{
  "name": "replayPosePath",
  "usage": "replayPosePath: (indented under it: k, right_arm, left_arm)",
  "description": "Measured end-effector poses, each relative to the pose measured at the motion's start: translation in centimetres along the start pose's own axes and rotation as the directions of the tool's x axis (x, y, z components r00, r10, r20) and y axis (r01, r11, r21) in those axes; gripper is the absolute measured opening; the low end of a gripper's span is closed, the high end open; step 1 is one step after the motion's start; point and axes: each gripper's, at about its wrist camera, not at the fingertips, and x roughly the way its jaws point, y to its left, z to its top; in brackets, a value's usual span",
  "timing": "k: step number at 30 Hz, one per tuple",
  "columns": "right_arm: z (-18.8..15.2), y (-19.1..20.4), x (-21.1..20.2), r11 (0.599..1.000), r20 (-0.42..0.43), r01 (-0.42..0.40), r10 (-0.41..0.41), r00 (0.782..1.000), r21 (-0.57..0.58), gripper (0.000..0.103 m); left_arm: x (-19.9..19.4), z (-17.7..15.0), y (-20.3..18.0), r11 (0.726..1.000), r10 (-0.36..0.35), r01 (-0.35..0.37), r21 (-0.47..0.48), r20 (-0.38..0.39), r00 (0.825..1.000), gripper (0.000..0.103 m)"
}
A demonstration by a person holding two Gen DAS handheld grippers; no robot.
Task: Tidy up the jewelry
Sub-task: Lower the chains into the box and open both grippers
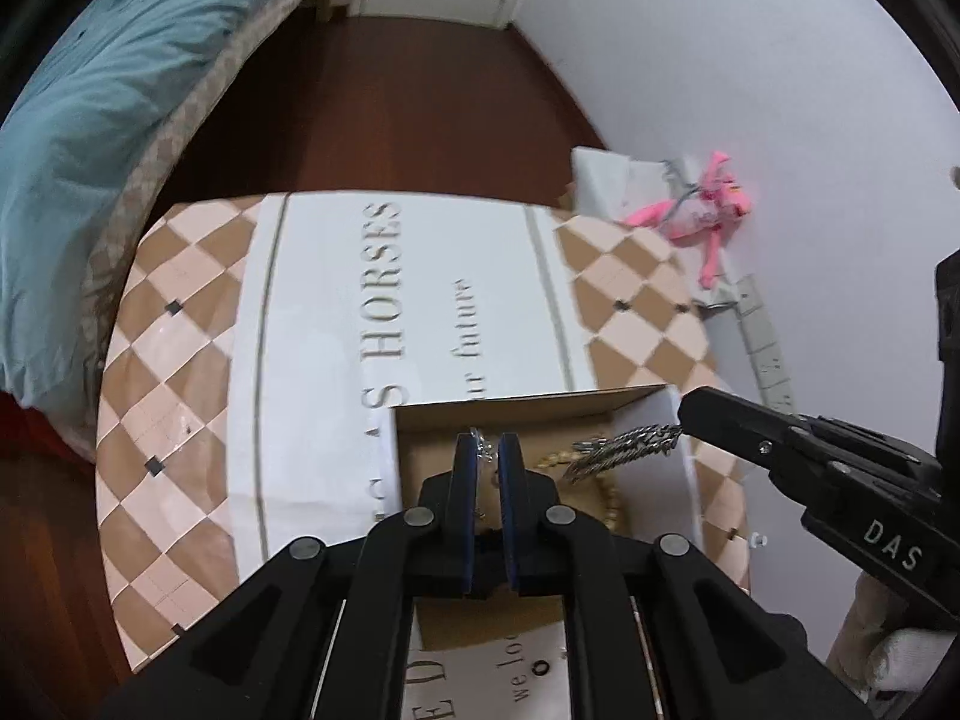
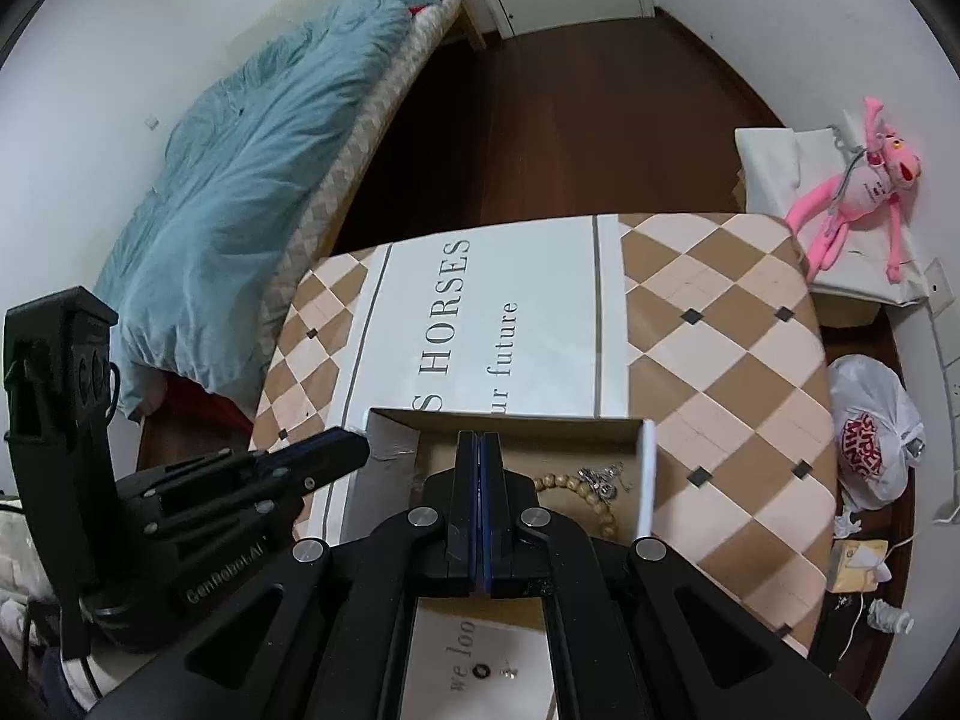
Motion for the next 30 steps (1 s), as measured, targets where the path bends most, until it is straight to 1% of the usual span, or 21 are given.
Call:
replayPosePath:
  k: [2, 4, 5, 6, 7, 8, 10, 11, 12, 14, 15, 16, 17, 18, 19, 21, 23, 25, 28, 30]
  right_arm:
    - [0.5, -0.1, 1.1, 1.0, -0.026, -0.003, 0.003, 1.0, 0.003, 0.001]
    - [0.8, -0.5, 3.0, 1.0, -0.098, 0.004, -0.003, 0.995, 0.006, 0.001]
    - [0.9, -0.8, 3.4, 1.0, -0.115, 0.013, -0.012, 0.993, 0.011, 0.001]
    - [0.9, -1.2, 3.9, 1.0, -0.128, 0.024, -0.022, 0.992, 0.015, 0.003]
    - [0.8, -1.5, 4.0, 0.999, -0.128, 0.039, -0.037, 0.991, 0.017, 0.008]
    - [0.6, -1.8, 3.9, 0.998, -0.126, 0.058, -0.056, 0.99, 0.017, 0.013]
    - [0.1, -2.5, 3.4, 0.995, -0.108, 0.1, -0.097, 0.989, 0.017, 0.04]
    - [-0.1, -2.7, 3.2, 0.993, -0.098, 0.119, -0.118, 0.988, 0.01, 0.046]
    - [-0.5, -2.8, 2.8, 0.989, -0.082, 0.145, -0.144, 0.986, 0.003, 0.051]
    - [-1.2, -3.0, 2.2, 0.979, -0.065, 0.203, -0.203, 0.977, -0.009, 0.054]
    - [-1.6, -3.0, 2.0, 0.975, -0.058, 0.222, -0.223, 0.973, -0.018, 0.057]
    - [-2.1, -3.1, 1.8, 0.967, -0.05, 0.253, -0.254, 0.966, -0.028, 0.068]
    - [-2.7, -3.1, 1.6, 0.957, -0.043, 0.288, -0.289, 0.956, -0.033, 0.076]
    - [-3.3, -3.1, 1.4, 0.95, -0.038, 0.311, -0.312, 0.949, -0.039, 0.089]
    - [-3.8, -3.1, 1.4, 0.945, -0.034, 0.325, -0.326, 0.945, -0.041, 0.094]
    - [-5.1, -3.1, 1.0, 0.933, -0.023, 0.358, -0.359, 0.933, -0.045, 0.094]
    - [-6.2, -3.1, 0.7, 0.927, -0.019, 0.373, -0.374, 0.927, -0.042, 0.096]
    - [-6.9, -3.2, 0.3, 0.922, -0.011, 0.384, -0.385, 0.923, -0.038, 0.099]
    - [-7.9, -3.2, -0.5, 0.919, 0.007, 0.394, -0.394, 0.919, -0.019, 0.099]
    - [-8.4, -3.1, -0.9, 0.921, 0.013, 0.39, -0.39, 0.921, -0.012, 0.1]
  left_arm:
    - [0.6, 0.3, 0.6, 0.999, 0.016, -0.017, -0.029, -0.03, 0.999, 0.006]
    - [0.6, 0.5, 1.3, 0.998, 0.029, -0.031, -0.058, -0.032, 0.999, 0.006]
    - [0.7, 0.6, 1.5, 0.997, 0.036, -0.038, -0.062, -0.027, 0.999, 0.007]
    - [0.6, 0.6, 1.6, 0.996, 0.058, -0.06, -0.059, -0.021, 0.998, 0.009]
    - [0.5, 0.6, 1.6, 0.996, 0.077, -0.077, -0.052, -0.017, 0.997, 0.012]
    - [0.3, 0.4, 1.5, 0.993, 0.113, -0.113, -0.034, -0.002, 0.994, 0.02]
    - [-0.1, 0.3, 1.5, 0.987, 0.158, -0.157, -0.018, 0.025, 0.987, 0.039]
    - [-0.4, 0.1, 1.5, 0.983, 0.182, -0.182, -0.012, 0.047, 0.982, 0.058]
    - [-0.6, 0.1, 1.6, 0.981, 0.192, -0.191, -0.011, 0.06, 0.98, 0.071]
    - [-1.1, -0.4, 1.5, 0.974, 0.227, -0.228, -0.004, 0.1, 0.969, 0.075]
    - [-1.1, -0.6, 1.5, 0.971, 0.24, -0.241, -0.001, 0.108, 0.965, 0.08]
    - [-1.1, -0.9, 1.4, 0.968, 0.25, -0.252, 0.003, 0.115, 0.961, 0.084]
    - [-1.1, -1.4, 1.2, 0.965, 0.258, -0.26, 0.006, 0.118, 0.959, 0.091]
    - [-1.1, -1.7, 1.1, 0.964, 0.263, -0.265, 0.007, 0.119, 0.958, 0.096]
    - [-1.0, -2.2, 1.0, 0.962, 0.272, -0.275, 0.006, 0.119, 0.955, 0.098]
    - [-0.9, -2.9, 0.7, 0.957, 0.286, -0.289, 0.005, 0.117, 0.951, 0.099]
    - [-0.9, -3.7, 0.7, 0.957, 0.288, -0.289, -0.002, 0.113, 0.951, 0.099]
    - [-0.9, -4.5, 0.4, 0.956, 0.293, -0.295, -0.005, 0.115, 0.949, 0.1]
    - [-1.2, -5.4, 0.1, 0.955, 0.296, -0.297, -0.01, 0.122, 0.947, 0.1]
    - [-1.7, -6.0, -0.2, 0.953, 0.3, -0.302, -0.01, 0.133, 0.944, 0.1]
